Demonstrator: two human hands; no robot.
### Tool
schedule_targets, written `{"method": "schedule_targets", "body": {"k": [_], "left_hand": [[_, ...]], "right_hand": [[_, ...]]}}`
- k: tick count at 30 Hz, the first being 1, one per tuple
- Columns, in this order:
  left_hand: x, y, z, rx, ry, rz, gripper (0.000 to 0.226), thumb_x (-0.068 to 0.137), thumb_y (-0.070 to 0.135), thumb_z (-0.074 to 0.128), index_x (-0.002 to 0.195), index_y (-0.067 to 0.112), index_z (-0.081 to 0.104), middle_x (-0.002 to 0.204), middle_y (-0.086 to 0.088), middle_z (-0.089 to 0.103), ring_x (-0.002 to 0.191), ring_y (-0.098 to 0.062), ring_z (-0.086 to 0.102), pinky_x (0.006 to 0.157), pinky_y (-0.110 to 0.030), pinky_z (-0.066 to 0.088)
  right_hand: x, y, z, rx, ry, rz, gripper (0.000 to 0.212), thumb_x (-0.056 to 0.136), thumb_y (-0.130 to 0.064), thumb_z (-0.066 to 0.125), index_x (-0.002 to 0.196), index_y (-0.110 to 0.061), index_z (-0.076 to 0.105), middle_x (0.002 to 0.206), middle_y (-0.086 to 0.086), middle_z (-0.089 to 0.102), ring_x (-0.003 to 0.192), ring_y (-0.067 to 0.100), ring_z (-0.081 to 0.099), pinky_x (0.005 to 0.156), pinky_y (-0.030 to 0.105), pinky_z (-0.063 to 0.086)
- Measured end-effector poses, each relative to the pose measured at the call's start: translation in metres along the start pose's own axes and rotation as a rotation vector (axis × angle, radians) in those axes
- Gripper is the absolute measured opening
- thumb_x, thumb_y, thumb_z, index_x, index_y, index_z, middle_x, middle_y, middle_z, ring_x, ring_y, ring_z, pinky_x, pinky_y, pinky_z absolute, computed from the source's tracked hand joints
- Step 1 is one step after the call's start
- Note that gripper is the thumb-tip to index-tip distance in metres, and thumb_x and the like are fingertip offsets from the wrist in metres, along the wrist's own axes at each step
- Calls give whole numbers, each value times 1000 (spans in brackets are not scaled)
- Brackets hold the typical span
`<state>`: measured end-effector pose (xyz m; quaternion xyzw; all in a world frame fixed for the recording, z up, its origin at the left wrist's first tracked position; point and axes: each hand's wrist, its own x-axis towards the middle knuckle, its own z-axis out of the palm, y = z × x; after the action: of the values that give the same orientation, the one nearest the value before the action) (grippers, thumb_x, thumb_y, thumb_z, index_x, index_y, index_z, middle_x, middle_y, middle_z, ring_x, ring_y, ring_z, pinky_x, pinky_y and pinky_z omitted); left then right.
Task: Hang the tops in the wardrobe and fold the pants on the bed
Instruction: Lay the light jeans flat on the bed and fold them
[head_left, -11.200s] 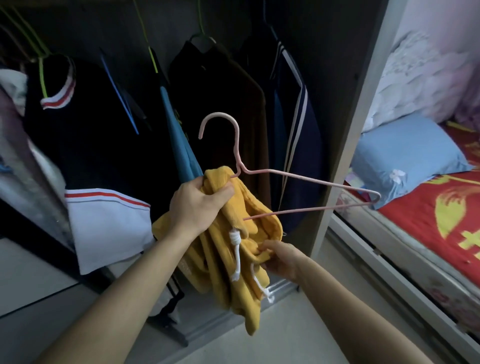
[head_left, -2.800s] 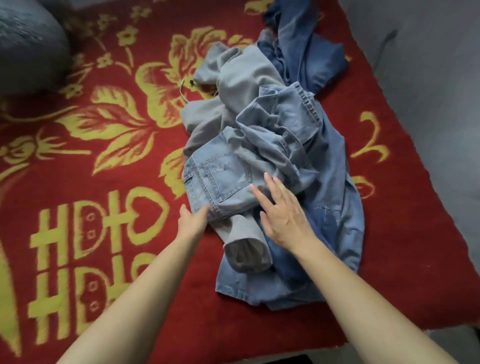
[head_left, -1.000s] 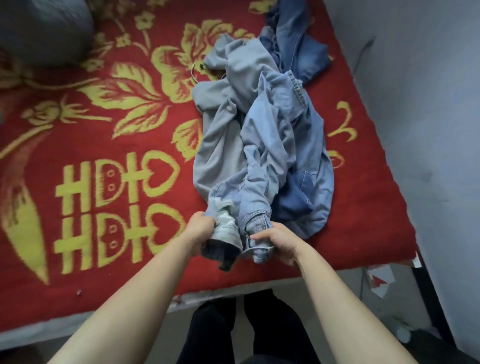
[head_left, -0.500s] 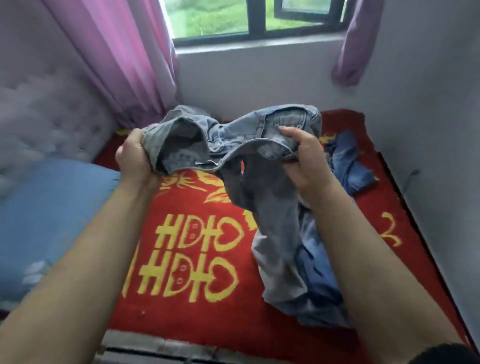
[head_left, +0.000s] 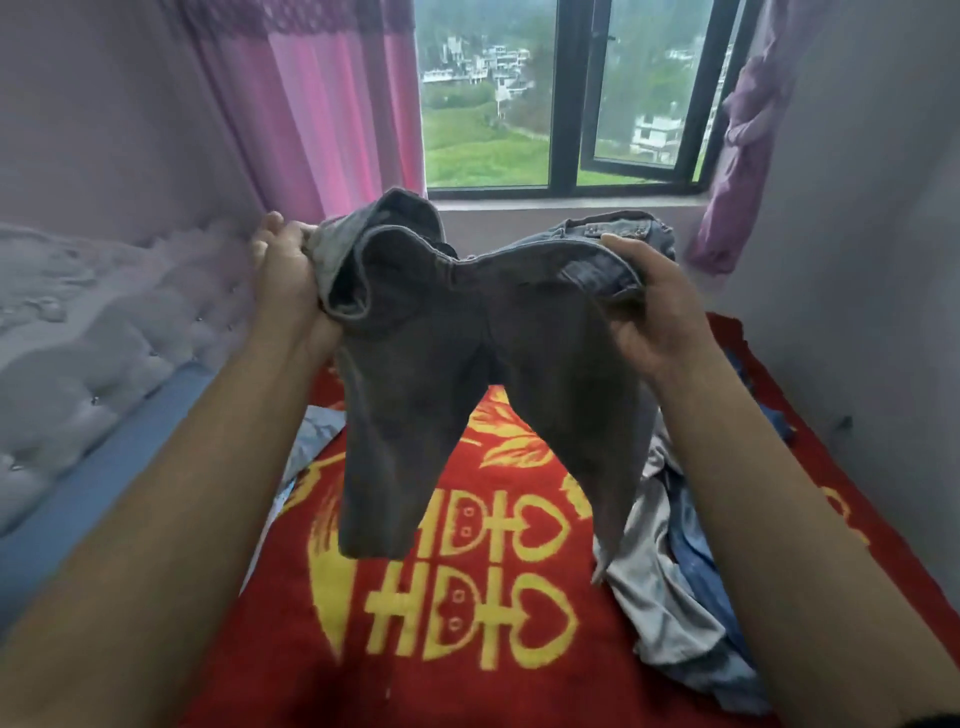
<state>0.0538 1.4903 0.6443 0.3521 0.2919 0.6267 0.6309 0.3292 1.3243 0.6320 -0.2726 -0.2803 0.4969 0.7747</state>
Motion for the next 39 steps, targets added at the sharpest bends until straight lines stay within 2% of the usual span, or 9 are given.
{"method": "schedule_targets", "body": {"k": [5, 8, 11, 16, 20, 25, 28, 31, 39], "left_hand": [[-27, 37, -13, -104, -171, -196, 13, 73, 11, 73, 69, 6, 63, 71, -11, 62, 73, -26, 64, 80, -39, 58], [-28, 45, -12, -219, -55, -224, 30, 64, -11, 44, 37, 1, 51, 46, -9, 53, 53, -18, 62, 50, -24, 55], [-3, 44, -21, -359, 58, -343, 19, 52, -8, 39, 61, -7, 56, 75, -19, 62, 83, -31, 67, 61, -34, 61], [26, 16, -26, -257, 144, -464, 44, 56, -8, 35, 94, -12, 57, 103, -27, 64, 104, -39, 64, 65, -39, 62], [53, -15, -14, -45, 105, -514, 38, 57, -7, 31, 86, -12, 54, 90, -24, 65, 90, -35, 66, 67, -44, 61], [116, -55, 22, -3, 19, -510, 40, 56, -5, 25, 85, -14, 51, 81, -23, 61, 79, -35, 61, 54, -42, 59], [155, -55, 48, 9, -32, -420, 47, 55, -3, 27, 94, -13, 52, 93, -23, 58, 83, -33, 62, 67, -39, 61], [183, -33, 82, -117, -93, -259, 40, 54, -9, 28, 81, 2, 55, 86, -21, 59, 78, -36, 66, 72, -45, 60], [198, 14, 117, -296, -210, -47, 47, 48, -10, 40, 89, 14, 44, 89, -16, 52, 74, -35, 62, 76, -42, 55]], "right_hand": [[-14, 20, 46, 242, 58, -42, 12, 85, 10, 51, 84, 6, 62, 82, 22, 69, 76, 28, 73, 93, 40, 55], [-9, 24, 59, 261, 200, -28, 19, 69, 19, 56, 88, 20, 60, 92, 29, 66, 86, 34, 70, 92, 42, 55], [-2, 29, 61, 188, 290, -1, 40, 38, 19, 64, 77, 16, 62, 90, 25, 62, 84, 30, 66, 93, 40, 54], [28, 34, 35, 99, 380, 56, 36, 32, 16, 61, 67, 18, 62, 75, 23, 65, 72, 33, 67, 89, 42, 56], [72, 40, 0, 16, 420, 168, 36, 45, 16, 57, 81, 14, 62, 91, 24, 66, 81, 34, 67, 93, 30, 54], [147, 41, -24, -89, 416, 239, 23, 67, 1, 53, 90, 1, 58, 98, 20, 62, 89, 37, 66, 91, 47, 56], [194, 24, -25, -61, 331, 116, 24, 60, 5, 56, 83, -4, 56, 91, 19, 62, 87, 37, 65, 102, 52, 49], [226, -5, -13, -42, 185, 8, 56, 55, 5, 62, 111, 1, 53, 113, 25, 60, 106, 41, 64, 106, 55, 44], [234, -49, 18, -15, 42, -135, 55, 65, 2, 47, 120, 3, 57, 118, 21, 61, 113, 41, 60, 108, 58, 40]]}}
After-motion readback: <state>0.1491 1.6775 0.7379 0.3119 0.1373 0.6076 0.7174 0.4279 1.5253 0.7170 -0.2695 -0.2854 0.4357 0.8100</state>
